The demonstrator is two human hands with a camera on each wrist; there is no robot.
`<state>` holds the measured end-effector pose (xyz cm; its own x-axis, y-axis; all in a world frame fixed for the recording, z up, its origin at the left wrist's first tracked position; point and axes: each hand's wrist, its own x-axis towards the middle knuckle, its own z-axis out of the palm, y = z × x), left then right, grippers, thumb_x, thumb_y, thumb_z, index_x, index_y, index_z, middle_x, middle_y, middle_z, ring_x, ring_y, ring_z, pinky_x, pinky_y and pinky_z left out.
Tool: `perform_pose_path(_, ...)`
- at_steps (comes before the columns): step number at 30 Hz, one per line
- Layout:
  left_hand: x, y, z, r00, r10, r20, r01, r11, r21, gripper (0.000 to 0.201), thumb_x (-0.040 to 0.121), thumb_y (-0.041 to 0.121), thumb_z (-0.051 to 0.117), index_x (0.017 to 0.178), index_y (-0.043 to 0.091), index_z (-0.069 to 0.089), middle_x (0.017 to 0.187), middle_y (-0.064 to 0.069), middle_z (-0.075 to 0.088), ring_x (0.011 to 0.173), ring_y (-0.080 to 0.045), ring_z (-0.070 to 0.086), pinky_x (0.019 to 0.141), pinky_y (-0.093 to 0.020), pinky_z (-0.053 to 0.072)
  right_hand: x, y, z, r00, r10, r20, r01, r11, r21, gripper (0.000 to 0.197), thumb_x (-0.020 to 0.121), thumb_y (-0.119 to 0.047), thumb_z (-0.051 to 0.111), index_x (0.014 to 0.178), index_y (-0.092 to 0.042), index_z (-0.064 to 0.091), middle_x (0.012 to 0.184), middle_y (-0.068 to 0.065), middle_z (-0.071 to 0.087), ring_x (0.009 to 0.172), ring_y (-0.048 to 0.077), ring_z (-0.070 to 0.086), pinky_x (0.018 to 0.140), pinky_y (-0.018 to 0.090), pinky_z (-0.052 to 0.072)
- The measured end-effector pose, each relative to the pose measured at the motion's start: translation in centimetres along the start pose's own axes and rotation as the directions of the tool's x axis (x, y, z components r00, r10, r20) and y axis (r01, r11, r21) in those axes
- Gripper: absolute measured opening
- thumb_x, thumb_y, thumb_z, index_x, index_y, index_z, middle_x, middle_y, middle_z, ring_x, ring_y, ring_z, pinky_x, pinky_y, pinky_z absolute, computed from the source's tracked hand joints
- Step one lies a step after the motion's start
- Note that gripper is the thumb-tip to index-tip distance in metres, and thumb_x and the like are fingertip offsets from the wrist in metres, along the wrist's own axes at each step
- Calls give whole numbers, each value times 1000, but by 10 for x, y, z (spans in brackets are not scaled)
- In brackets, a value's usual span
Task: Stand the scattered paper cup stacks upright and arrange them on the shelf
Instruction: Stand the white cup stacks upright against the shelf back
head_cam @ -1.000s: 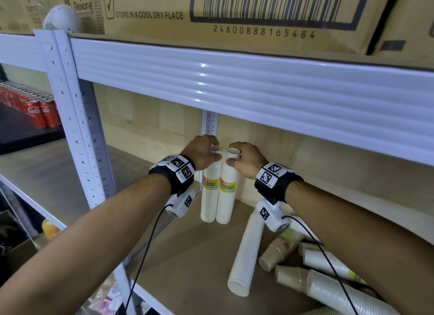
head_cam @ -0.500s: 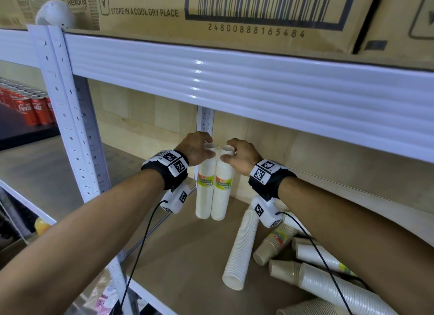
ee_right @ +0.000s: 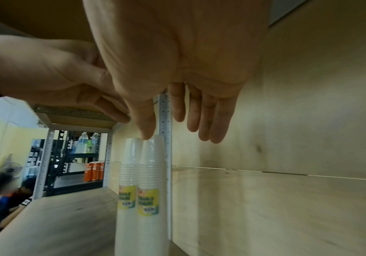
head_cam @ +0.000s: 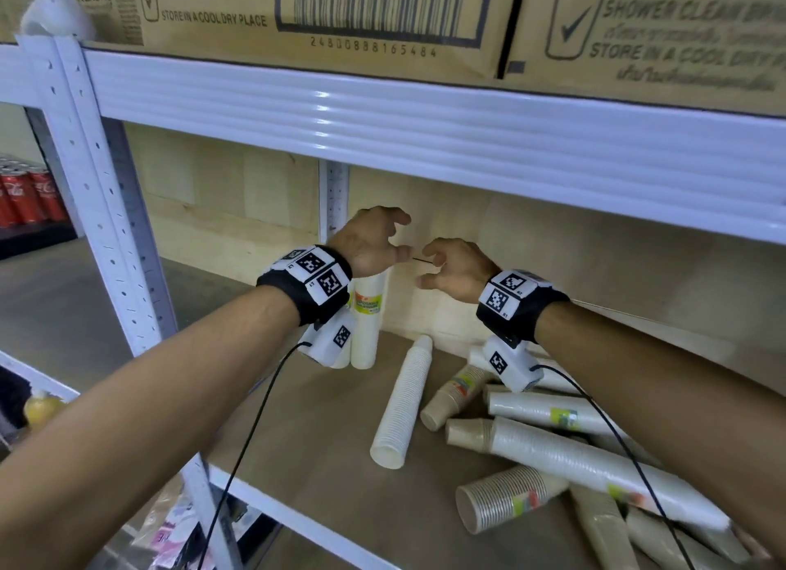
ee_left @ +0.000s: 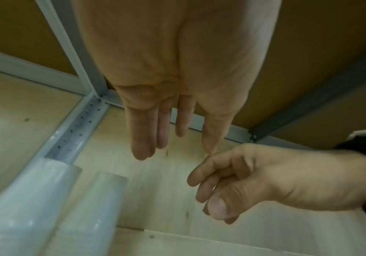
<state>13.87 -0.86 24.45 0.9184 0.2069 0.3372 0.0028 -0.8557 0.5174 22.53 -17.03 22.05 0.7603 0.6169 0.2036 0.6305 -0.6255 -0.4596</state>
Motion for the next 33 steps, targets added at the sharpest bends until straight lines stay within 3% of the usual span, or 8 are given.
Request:
perform_pose_path(5, -23, 17, 42, 988, 18, 157, -9, 999, -53, 60, 84, 40, 72, 138, 24, 51, 121, -2, 60, 101, -15, 59, 91, -27, 48, -53, 44, -23, 992, 114, 52, -111, 992, -53, 62, 72, -42, 80, 127, -24, 57, 123, 2, 60, 96, 13, 56, 82, 25, 44)
perform_pose_path(10, -42, 19, 83, 966, -37, 256, 46, 998, -30, 65, 83, 40, 73, 140, 22, 49, 125, -5, 60, 102, -18, 58, 94, -29, 47, -119, 94, -38, 968, 232, 98, -219, 968, -123, 65, 73, -44, 79, 129, -24, 54, 125, 2, 59, 97, 12, 53, 84, 23, 40)
perform_pose_path(13, -53, 10, 105, 951, -87, 295, 93, 996, -6, 69, 81, 44, 74, 140, 22, 47, 129, -7, 59, 113, -21, 57, 92, -27, 44, -158, 126, -40, 943, 301, 141, -280, 948, -154, 68, 74, -46, 79, 132, -24, 52, 126, 2, 57, 99, 12, 52, 84, 24, 40)
perform_pose_path(17, -69, -6, 127, 918, -167, 361, 164, 986, 39, 79, 79, 49, 75, 144, 16, 44, 137, -8, 53, 124, -22, 53, 100, -31, 44, -206, 166, -39, 896, 416, 157, -392, 905, -167, 73, 70, -53, 79, 132, -29, 50, 128, -2, 54, 101, 10, 50, 84, 22, 39)
perform_pose_path(20, -78, -19, 141, 898, -198, 393, 156, 978, 137, 85, 79, 62, 67, 146, 17, 41, 146, -4, 45, 129, -23, 45, 105, -34, 40, -234, 189, -39, 859, 481, 176, -455, 874, -171, 81, 68, -53, 80, 137, -26, 47, 132, -2, 54, 108, 11, 53, 88, 22, 41)
perform_pose_path(26, -93, -40, 167, 860, -295, 416, 237, 954, 185, 94, 75, 64, 69, 151, 22, 32, 154, -2, 35, 138, -23, 38, 108, -31, 36, -265, 213, -32, 857, 477, 194, -417, 864, -282, 87, 59, -65, 75, 133, -25, 53, 131, -7, 58, 115, 12, 56, 97, 30, 47)
perform_pose_path(29, -98, -48, 175, 843, -342, 415, 291, 939, 181, 96, 72, 61, 74, 150, 24, 33, 155, -2, 34, 138, -22, 38, 108, -33, 37, -272, 223, -25, 861, 482, 164, -432, 862, -266, 93, 57, -52, 81, 139, -25, 48, 134, -8, 55, 121, 14, 53, 101, 30, 43)
perform_pose_path(33, -104, -55, 184, 837, -356, 417, 291, 933, 211, 91, 77, 50, 75, 150, 23, 30, 157, -2, 27, 141, -23, 33, 108, -33, 33, -270, 225, -17, 863, 476, 169, -419, 861, -288, 63, 65, -33, 81, 122, -23, 56, 118, -6, 61, 113, 17, 58, 97, 35, 48)
